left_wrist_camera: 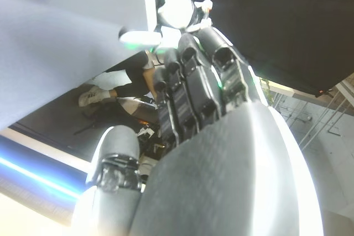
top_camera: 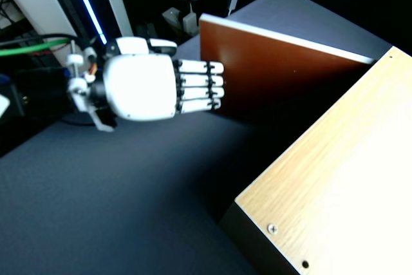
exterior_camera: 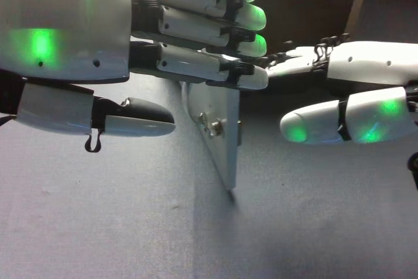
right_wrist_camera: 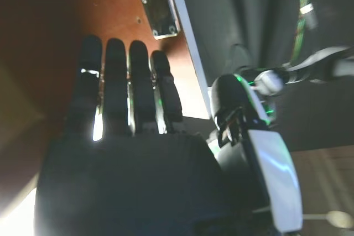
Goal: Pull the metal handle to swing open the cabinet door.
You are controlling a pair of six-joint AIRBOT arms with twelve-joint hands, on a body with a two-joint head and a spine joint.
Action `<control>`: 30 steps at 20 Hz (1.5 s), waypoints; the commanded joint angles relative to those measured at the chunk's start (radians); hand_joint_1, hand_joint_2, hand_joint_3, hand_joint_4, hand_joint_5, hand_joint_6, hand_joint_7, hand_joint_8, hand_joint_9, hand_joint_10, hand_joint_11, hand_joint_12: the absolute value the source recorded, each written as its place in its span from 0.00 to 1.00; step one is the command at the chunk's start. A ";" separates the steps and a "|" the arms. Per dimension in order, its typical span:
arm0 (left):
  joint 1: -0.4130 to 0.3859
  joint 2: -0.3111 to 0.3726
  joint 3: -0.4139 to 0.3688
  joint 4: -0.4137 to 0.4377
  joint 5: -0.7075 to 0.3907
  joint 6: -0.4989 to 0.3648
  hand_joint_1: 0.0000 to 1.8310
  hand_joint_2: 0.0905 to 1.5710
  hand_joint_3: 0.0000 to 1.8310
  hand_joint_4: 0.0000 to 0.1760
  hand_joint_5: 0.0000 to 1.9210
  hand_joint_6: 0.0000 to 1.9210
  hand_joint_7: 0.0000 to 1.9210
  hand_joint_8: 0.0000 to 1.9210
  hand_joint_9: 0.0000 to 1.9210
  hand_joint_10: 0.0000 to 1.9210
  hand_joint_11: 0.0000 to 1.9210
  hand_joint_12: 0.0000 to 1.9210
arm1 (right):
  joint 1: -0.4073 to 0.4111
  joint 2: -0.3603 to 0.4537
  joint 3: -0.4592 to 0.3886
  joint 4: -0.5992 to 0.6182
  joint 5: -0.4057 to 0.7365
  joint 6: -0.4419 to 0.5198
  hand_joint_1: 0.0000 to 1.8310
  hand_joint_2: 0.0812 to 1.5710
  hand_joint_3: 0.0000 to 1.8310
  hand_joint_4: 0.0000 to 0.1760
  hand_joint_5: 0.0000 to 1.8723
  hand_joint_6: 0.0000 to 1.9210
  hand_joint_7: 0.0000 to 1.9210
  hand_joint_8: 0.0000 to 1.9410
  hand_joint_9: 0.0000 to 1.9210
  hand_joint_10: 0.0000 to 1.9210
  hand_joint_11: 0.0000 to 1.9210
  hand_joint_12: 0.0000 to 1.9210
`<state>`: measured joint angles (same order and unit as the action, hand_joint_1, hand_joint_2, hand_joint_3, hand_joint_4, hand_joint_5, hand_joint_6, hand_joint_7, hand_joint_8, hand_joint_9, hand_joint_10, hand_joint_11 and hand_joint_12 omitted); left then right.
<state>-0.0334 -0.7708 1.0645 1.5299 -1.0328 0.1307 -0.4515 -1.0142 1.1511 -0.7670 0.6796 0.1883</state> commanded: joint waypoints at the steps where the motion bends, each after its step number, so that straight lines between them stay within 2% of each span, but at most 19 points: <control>1: -0.010 0.004 0.001 -0.096 -0.022 0.006 0.00 1.00 0.04 0.00 0.22 0.00 0.23 0.00 0.20 0.00 0.01 0.47 | 0.006 -0.005 0.006 0.051 0.134 0.004 0.00 0.99 0.00 0.00 0.12 0.00 0.13 0.00 0.12 0.00 0.00 0.36; 8: -0.010 0.004 0.001 -0.096 -0.022 0.006 0.00 1.00 0.04 0.00 0.22 0.00 0.23 0.00 0.21 0.00 0.01 0.47 | 0.006 -0.084 0.060 0.050 0.196 -0.030 0.00 0.99 0.00 0.00 0.12 0.00 0.13 0.00 0.12 0.00 0.00 0.35; 16: -0.010 0.004 0.001 -0.096 -0.022 0.006 0.00 1.00 0.04 0.00 0.22 0.00 0.23 0.00 0.21 0.00 0.01 0.47 | 0.017 -0.171 0.113 0.004 0.202 -0.030 0.00 0.99 0.00 0.00 0.13 0.00 0.14 0.00 0.12 0.00 0.00 0.36; 30: -0.010 0.004 0.001 -0.096 -0.022 0.006 0.00 1.00 0.04 0.00 0.23 0.00 0.24 0.00 0.21 0.00 0.01 0.47 | 0.047 -0.274 0.150 0.019 0.202 -0.030 0.00 0.99 0.00 0.00 0.12 0.00 0.13 0.00 0.12 0.00 0.00 0.36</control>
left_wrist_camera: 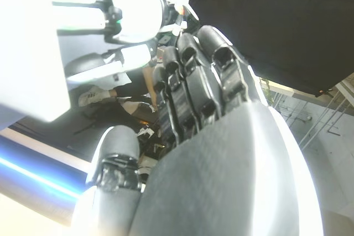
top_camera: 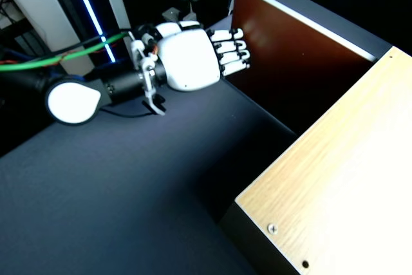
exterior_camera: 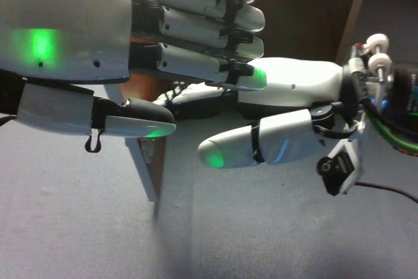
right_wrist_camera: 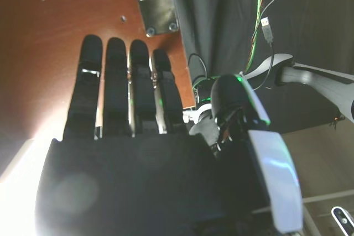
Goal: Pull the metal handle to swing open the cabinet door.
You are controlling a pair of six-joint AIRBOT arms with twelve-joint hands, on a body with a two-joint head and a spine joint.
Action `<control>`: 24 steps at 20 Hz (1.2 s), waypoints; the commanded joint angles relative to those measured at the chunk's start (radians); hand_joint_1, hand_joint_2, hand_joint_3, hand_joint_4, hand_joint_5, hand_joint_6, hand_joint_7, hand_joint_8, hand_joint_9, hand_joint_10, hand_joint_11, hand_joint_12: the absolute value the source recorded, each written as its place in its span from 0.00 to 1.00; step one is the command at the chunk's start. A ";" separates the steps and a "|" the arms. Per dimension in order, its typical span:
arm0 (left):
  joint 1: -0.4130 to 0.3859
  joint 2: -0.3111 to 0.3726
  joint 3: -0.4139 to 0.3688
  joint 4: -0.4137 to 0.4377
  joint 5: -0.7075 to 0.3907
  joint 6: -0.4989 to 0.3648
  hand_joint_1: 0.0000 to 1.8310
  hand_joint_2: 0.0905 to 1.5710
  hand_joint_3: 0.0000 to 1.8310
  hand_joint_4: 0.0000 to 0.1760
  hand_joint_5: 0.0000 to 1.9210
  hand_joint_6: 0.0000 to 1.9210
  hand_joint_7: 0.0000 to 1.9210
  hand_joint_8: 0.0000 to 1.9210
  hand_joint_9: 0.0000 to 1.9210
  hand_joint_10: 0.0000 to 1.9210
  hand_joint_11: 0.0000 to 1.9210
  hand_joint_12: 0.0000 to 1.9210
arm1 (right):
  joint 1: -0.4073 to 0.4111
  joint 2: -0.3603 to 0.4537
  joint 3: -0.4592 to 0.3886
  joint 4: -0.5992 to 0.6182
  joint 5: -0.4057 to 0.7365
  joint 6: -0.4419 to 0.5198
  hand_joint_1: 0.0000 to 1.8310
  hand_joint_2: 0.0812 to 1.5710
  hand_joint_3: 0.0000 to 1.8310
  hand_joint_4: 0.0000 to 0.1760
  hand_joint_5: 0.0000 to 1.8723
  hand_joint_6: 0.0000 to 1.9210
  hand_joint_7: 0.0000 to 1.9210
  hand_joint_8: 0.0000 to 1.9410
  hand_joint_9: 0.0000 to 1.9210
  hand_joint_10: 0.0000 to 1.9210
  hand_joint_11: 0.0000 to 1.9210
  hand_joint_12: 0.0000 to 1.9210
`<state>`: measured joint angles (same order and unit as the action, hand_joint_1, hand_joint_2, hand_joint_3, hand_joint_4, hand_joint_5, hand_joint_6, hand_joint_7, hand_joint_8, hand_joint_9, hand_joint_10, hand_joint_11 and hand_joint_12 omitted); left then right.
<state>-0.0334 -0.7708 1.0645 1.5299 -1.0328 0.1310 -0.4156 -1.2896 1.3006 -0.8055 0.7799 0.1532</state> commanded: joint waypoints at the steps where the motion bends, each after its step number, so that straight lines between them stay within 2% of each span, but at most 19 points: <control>1: -0.010 0.004 0.001 -0.096 -0.022 0.006 0.00 1.00 0.04 0.00 0.22 0.00 0.24 0.00 0.22 0.00 0.01 0.47 | 0.013 -0.003 0.003 0.057 0.102 0.005 0.00 0.99 0.00 0.00 0.12 0.00 0.13 0.00 0.12 0.00 0.00 0.36; 8: -0.009 0.004 0.001 -0.096 -0.022 0.006 0.00 1.00 0.04 0.00 0.23 0.00 0.24 0.00 0.22 0.00 0.01 0.47 | 0.023 -0.025 0.008 0.066 0.094 0.005 0.00 0.99 0.00 0.00 0.12 0.00 0.13 0.00 0.12 0.00 0.00 0.36; 14: -0.009 0.004 0.001 -0.096 -0.022 0.006 0.00 1.00 0.04 0.00 0.22 0.00 0.24 0.00 0.21 0.00 0.00 0.47 | 0.023 -0.013 0.012 0.055 0.085 0.005 0.00 0.99 0.00 0.00 0.13 0.00 0.14 0.00 0.12 0.00 0.00 0.36; 19: -0.009 0.004 0.001 -0.096 -0.022 0.006 0.00 1.00 0.04 0.00 0.22 0.00 0.24 0.00 0.21 0.00 0.01 0.47 | 0.022 0.095 0.022 0.039 0.018 0.005 0.00 0.99 0.00 0.00 0.13 0.00 0.14 0.00 0.13 0.00 0.00 0.37; 24: -0.009 0.004 0.001 -0.096 -0.022 0.006 0.00 1.00 0.04 0.00 0.23 0.00 0.24 0.00 0.21 0.00 0.01 0.46 | 0.022 0.117 0.056 0.032 0.015 0.005 0.00 0.99 0.00 0.00 0.13 0.00 0.14 0.00 0.13 0.00 0.00 0.36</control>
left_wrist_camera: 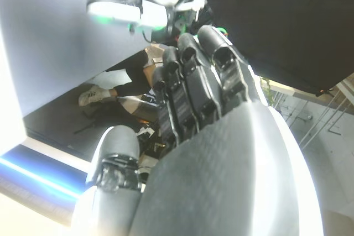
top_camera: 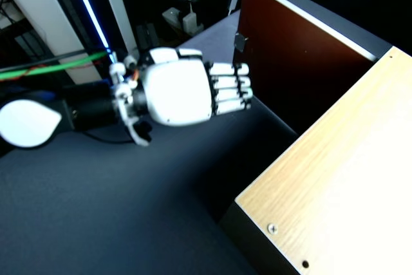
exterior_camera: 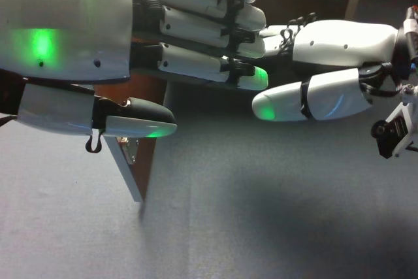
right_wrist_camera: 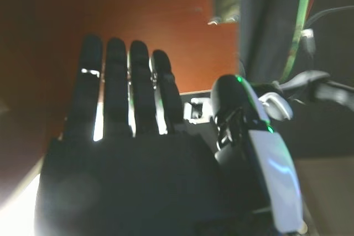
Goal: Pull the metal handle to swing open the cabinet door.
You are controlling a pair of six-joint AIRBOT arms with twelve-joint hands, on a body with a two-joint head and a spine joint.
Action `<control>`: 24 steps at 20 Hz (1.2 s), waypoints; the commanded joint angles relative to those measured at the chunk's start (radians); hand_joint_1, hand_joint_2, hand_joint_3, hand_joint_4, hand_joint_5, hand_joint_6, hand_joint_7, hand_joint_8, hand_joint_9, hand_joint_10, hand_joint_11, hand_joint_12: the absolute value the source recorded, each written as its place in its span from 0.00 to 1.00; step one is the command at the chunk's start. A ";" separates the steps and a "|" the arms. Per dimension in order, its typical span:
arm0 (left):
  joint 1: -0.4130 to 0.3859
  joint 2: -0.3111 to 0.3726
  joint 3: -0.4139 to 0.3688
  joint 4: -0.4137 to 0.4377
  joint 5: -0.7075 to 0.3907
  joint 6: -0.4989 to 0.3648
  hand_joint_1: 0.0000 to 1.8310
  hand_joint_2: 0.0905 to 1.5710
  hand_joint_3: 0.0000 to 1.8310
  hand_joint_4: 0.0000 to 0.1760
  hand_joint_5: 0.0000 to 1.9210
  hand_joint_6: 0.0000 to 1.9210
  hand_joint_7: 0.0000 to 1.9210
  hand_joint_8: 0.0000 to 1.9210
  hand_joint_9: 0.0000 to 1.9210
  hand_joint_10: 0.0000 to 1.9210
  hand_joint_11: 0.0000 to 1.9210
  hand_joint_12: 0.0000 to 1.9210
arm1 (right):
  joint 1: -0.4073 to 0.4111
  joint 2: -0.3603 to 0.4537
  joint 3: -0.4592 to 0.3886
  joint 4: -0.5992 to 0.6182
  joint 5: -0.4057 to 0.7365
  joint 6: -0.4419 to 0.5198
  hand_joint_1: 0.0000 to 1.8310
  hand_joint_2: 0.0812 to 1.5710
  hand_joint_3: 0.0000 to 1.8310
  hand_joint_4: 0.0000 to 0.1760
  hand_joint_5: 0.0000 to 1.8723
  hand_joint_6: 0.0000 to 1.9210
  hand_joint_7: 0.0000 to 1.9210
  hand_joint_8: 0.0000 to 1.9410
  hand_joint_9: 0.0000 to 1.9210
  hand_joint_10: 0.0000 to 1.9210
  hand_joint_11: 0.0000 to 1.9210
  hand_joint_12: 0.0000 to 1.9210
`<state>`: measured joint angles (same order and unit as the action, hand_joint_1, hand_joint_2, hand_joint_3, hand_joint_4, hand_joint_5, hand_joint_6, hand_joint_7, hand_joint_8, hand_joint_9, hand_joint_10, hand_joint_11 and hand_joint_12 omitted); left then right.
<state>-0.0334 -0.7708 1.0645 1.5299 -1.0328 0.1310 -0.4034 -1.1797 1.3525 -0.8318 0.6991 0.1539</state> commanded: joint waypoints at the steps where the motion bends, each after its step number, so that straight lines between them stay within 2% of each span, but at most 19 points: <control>1: -0.009 0.004 0.001 -0.096 -0.022 0.006 0.00 1.00 0.04 0.00 0.23 0.00 0.23 0.00 0.21 0.00 0.01 0.46 | 0.015 0.013 0.010 0.049 0.097 0.004 0.00 0.99 0.00 0.00 0.13 0.00 0.14 0.00 0.13 0.00 0.00 0.36; 3: -0.009 0.004 0.001 -0.096 -0.022 0.006 0.00 1.00 0.04 0.00 0.22 0.00 0.23 0.00 0.21 0.00 0.01 0.46 | 0.022 0.017 0.033 0.038 0.136 0.004 0.00 0.99 0.00 0.00 0.13 0.00 0.14 0.00 0.13 0.00 0.00 0.36; 8: -0.009 0.004 0.001 -0.096 -0.022 0.006 0.00 1.00 0.04 0.00 0.23 0.00 0.23 0.00 0.21 0.00 0.01 0.46 | 0.073 0.037 0.029 0.002 0.164 0.013 0.00 0.99 0.00 0.00 0.13 0.00 0.14 0.00 0.12 0.00 0.00 0.36; 13: -0.009 0.004 0.001 -0.096 -0.022 0.006 0.00 1.00 0.03 0.00 0.22 0.00 0.23 0.00 0.21 0.00 0.01 0.46 | 0.139 0.070 -0.019 -0.052 0.186 0.018 0.00 0.99 0.00 0.00 0.13 0.00 0.14 0.00 0.12 0.00 0.00 0.35; 18: -0.009 0.004 0.001 -0.096 -0.022 0.006 0.00 1.00 0.03 0.00 0.22 0.00 0.23 0.00 0.21 0.00 0.01 0.45 | 0.183 0.100 -0.039 -0.008 0.187 0.018 0.00 0.99 0.00 0.00 0.13 0.00 0.13 0.00 0.12 0.00 0.00 0.34; 24: -0.009 0.004 0.001 -0.096 -0.022 0.006 0.00 1.00 0.03 0.00 0.22 0.00 0.23 0.00 0.21 0.00 0.01 0.45 | 0.223 0.110 -0.036 -0.017 0.187 0.018 0.00 0.99 0.00 0.00 0.13 0.00 0.13 0.00 0.12 0.00 0.00 0.34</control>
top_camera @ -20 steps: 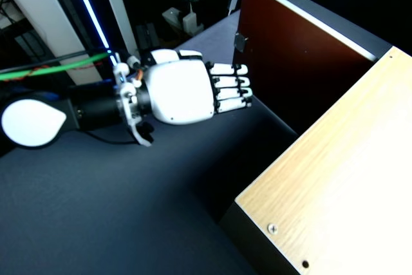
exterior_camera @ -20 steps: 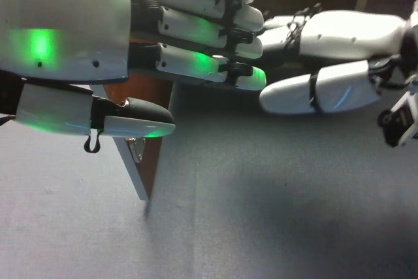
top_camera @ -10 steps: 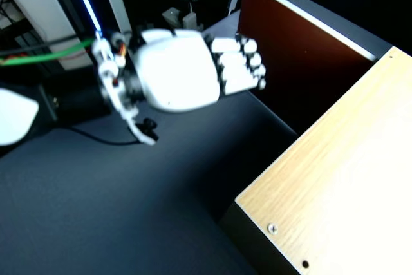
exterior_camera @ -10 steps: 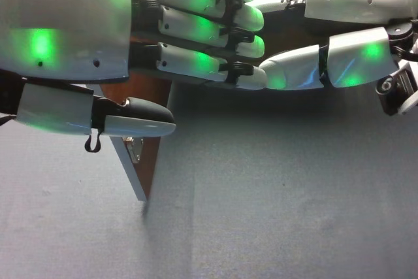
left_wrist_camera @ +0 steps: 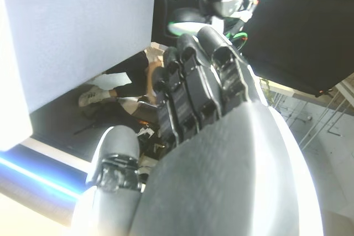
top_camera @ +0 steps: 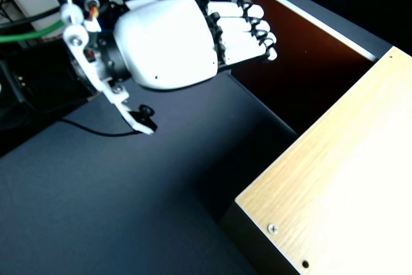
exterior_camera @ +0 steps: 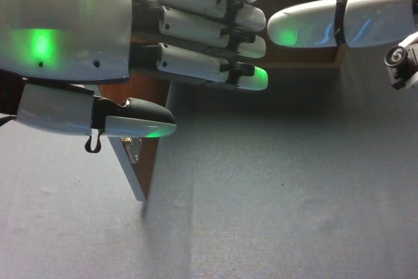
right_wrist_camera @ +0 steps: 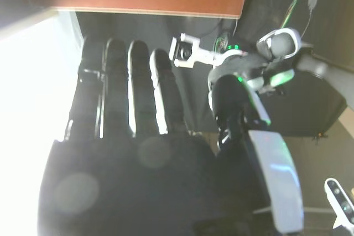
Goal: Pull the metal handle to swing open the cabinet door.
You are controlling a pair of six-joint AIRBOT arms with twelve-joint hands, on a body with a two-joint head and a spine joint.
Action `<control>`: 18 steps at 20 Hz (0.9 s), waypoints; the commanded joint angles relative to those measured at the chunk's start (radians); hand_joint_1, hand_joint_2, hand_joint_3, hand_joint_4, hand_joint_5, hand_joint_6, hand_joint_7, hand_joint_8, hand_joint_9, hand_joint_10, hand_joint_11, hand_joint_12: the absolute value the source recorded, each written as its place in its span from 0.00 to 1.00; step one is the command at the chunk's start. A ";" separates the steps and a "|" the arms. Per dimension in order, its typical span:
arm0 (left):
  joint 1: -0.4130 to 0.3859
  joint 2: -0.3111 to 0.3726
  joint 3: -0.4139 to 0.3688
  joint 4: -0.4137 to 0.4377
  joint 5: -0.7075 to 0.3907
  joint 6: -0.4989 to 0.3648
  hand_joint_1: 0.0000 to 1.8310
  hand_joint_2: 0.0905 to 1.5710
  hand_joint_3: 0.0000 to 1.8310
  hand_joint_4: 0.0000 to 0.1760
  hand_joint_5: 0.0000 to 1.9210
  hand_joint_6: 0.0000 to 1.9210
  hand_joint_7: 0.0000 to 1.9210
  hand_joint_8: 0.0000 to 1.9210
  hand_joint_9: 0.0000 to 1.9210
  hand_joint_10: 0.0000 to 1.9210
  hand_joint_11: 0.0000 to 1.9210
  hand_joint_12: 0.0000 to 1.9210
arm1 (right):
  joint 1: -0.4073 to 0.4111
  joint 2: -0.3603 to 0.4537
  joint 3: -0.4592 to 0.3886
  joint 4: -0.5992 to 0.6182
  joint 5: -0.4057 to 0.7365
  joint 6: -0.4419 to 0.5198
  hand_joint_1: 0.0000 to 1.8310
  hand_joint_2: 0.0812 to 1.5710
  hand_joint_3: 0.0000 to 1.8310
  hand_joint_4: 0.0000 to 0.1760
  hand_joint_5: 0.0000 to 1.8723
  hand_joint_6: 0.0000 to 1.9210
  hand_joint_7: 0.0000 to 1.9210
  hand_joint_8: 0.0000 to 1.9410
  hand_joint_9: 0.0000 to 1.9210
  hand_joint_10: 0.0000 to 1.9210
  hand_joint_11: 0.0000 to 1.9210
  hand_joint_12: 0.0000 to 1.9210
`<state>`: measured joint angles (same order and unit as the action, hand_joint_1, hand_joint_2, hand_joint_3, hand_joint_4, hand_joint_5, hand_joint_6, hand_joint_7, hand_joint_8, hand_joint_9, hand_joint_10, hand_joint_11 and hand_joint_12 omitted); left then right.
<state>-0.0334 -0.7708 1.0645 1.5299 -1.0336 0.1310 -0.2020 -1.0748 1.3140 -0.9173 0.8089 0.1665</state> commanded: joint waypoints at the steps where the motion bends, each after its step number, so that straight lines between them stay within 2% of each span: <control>1: -0.009 0.004 0.001 -0.096 -0.021 0.006 0.00 1.00 0.03 0.00 0.22 0.00 0.23 0.00 0.21 0.00 0.01 0.45 | 0.022 0.005 0.005 0.065 0.077 0.005 0.00 0.99 0.00 0.00 0.13 0.00 0.13 0.00 0.12 0.00 0.00 0.34; 5: -0.009 0.004 0.001 -0.096 -0.021 0.006 0.00 1.00 0.03 0.00 0.22 0.00 0.23 0.00 0.21 0.00 0.01 0.45 | 0.030 -0.002 0.037 0.065 0.076 0.005 0.00 0.99 0.00 0.00 0.13 0.00 0.13 0.00 0.12 0.00 0.00 0.35; 18: -0.009 0.004 0.001 -0.096 -0.021 0.006 0.00 1.00 0.04 0.00 0.22 0.00 0.24 0.00 0.21 0.00 0.02 0.45 | 0.031 -0.011 0.058 0.045 0.077 0.005 0.00 0.99 0.00 0.00 0.12 0.00 0.13 0.00 0.12 0.00 0.00 0.34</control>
<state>-0.0334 -0.7708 1.0645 1.5299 -1.0328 0.1307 -0.1898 -1.0904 1.3716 -0.9443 0.8101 0.1665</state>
